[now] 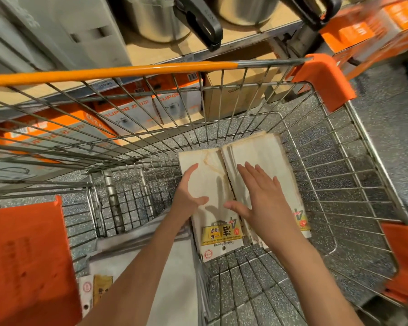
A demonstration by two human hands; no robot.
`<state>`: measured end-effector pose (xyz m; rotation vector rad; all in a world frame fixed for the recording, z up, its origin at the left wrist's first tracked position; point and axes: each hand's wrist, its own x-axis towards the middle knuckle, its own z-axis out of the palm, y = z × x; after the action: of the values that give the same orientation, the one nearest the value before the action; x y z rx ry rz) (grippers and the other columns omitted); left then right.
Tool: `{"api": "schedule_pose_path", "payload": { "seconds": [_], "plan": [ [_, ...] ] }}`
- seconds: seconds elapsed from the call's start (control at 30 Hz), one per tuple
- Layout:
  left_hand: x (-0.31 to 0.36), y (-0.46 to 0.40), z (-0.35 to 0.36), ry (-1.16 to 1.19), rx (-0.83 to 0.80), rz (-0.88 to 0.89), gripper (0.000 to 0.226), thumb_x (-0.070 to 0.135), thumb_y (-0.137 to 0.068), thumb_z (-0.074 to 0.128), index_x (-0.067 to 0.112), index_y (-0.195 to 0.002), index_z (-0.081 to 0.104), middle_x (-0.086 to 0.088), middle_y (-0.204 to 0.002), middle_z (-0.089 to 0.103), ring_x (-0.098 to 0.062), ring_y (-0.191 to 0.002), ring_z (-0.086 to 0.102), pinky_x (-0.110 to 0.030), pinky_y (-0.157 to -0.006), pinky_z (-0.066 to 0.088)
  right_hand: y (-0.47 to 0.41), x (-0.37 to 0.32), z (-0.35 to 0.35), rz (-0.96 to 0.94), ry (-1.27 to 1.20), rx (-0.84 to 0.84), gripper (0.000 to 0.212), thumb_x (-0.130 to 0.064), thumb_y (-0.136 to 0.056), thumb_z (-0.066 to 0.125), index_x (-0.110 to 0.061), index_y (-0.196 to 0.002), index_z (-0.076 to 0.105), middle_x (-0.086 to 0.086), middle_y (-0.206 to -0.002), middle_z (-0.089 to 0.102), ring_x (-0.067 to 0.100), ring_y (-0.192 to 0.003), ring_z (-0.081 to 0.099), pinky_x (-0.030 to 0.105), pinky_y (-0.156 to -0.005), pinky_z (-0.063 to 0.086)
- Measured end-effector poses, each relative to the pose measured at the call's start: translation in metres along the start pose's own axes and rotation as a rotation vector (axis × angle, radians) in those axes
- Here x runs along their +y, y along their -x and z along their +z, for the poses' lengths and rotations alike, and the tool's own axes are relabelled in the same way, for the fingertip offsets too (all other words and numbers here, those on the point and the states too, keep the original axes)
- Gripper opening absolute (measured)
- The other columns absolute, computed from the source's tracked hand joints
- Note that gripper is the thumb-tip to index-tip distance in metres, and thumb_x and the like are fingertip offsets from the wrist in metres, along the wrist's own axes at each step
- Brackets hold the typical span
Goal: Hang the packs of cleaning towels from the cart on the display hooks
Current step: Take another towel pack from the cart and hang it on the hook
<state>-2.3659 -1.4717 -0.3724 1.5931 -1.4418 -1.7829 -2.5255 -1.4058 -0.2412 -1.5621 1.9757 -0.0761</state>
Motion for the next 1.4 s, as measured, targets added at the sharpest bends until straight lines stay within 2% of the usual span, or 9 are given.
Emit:
{"api": "schedule_pose_path", "payload": {
  "seconds": [0.07, 0.2, 0.3, 0.43, 0.63, 0.87, 0.97, 1.13, 1.4],
  "plan": [
    [0.013, 0.012, -0.01, 0.031, 0.023, -0.014, 0.085, -0.011, -0.071, 0.074, 0.027, -0.139, 0.039, 0.0, -0.142, 0.039, -0.017, -0.124, 0.041, -0.004, -0.079, 0.043, 0.001, 0.0, 0.001, 0.0, -0.001, -0.009, 0.085, -0.062, -0.083, 0.044, -0.024, -0.151, 0.01, -0.005, -0.159, 0.005, 0.01, -0.146, -0.002, 0.036, -0.116, -0.006],
    [0.045, 0.04, -0.035, 0.298, 0.021, -0.017, 0.086, -0.016, -0.069, 0.073, 0.033, -0.133, 0.041, -0.008, -0.131, 0.051, -0.028, -0.112, 0.057, -0.037, -0.074, 0.058, 0.0, 0.001, 0.001, 0.035, -0.045, -0.028, 0.086, -0.06, -0.083, 0.051, -0.024, -0.151, 0.012, -0.004, -0.159, 0.006, 0.012, -0.146, 0.002, 0.037, -0.117, 0.0],
    [0.065, 0.064, -0.048, 0.367, -0.032, -0.014, 0.087, -0.006, -0.068, 0.077, 0.044, -0.132, 0.045, 0.003, -0.116, 0.061, -0.023, -0.099, 0.066, -0.036, -0.068, 0.059, 0.001, -0.002, -0.005, 0.075, -0.185, -0.001, 0.088, -0.056, -0.081, 0.058, -0.024, -0.15, 0.016, -0.003, -0.159, 0.011, 0.013, -0.145, 0.009, 0.035, -0.117, 0.011],
    [0.085, 0.077, -0.039, 0.417, -0.124, 0.024, 0.088, 0.001, -0.064, 0.079, 0.047, -0.131, 0.046, 0.014, -0.11, 0.067, -0.018, -0.103, 0.066, -0.039, -0.074, 0.058, 0.009, 0.001, -0.019, 0.127, -0.336, 0.008, 0.086, -0.046, -0.083, 0.065, -0.026, -0.15, 0.014, -0.005, -0.157, 0.018, 0.019, -0.139, 0.028, 0.038, -0.107, 0.033],
    [0.102, 0.065, 0.025, 0.495, -0.117, 0.066, 0.085, 0.003, -0.059, 0.08, 0.048, -0.124, 0.048, -0.003, -0.138, 0.051, -0.022, -0.119, 0.057, -0.049, -0.095, 0.051, 0.023, 0.033, -0.057, 0.159, -0.401, 0.062, 0.082, -0.031, -0.084, 0.068, -0.032, -0.149, 0.018, -0.006, -0.15, 0.031, 0.017, -0.132, 0.038, 0.041, -0.105, 0.039],
    [0.082, 0.035, 0.101, 0.274, -0.255, 0.056, 0.088, -0.009, -0.083, 0.066, 0.036, -0.146, 0.024, 0.005, -0.156, 0.019, -0.017, -0.142, 0.023, -0.031, -0.11, 0.03, 0.014, 0.077, -0.031, 0.276, -0.03, -0.253, 0.088, -0.021, -0.084, 0.068, -0.029, -0.149, 0.01, 0.002, -0.159, -0.005, 0.029, -0.145, 0.01, 0.049, -0.113, 0.028],
    [0.072, 0.028, 0.106, 0.037, -0.231, 0.081, 0.091, -0.002, -0.087, 0.065, 0.038, -0.15, 0.012, 0.001, -0.156, 0.012, -0.014, -0.142, 0.016, -0.019, -0.103, 0.02, 0.015, 0.086, -0.014, 0.283, -0.034, -0.323, 0.102, -0.019, -0.082, 0.07, -0.034, -0.15, -0.004, -0.004, -0.158, -0.018, 0.025, -0.146, -0.01, 0.052, -0.115, 0.015],
    [0.067, 0.042, 0.106, -0.034, -0.124, 0.046, 0.104, 0.0, -0.081, 0.072, 0.046, -0.144, 0.005, -0.005, -0.148, 0.015, -0.015, -0.134, 0.024, -0.03, -0.113, 0.02, 0.017, 0.094, -0.008, 0.282, -0.143, -0.296, 0.105, -0.015, -0.08, 0.072, -0.038, -0.149, -0.004, -0.009, -0.157, -0.02, 0.021, -0.145, -0.015, 0.052, -0.117, 0.009],
    [0.066, 0.059, 0.124, 0.196, -0.086, 0.057, 0.106, -0.014, -0.074, 0.071, 0.027, -0.15, 0.011, 0.008, -0.148, 0.023, -0.022, -0.14, 0.029, -0.047, -0.113, 0.03, 0.014, 0.096, -0.005, 0.282, -0.21, -0.296, 0.112, -0.011, -0.076, 0.075, -0.036, -0.149, -0.006, -0.009, -0.156, -0.023, 0.02, -0.144, -0.018, 0.046, -0.117, 0.004]
  ]
}}
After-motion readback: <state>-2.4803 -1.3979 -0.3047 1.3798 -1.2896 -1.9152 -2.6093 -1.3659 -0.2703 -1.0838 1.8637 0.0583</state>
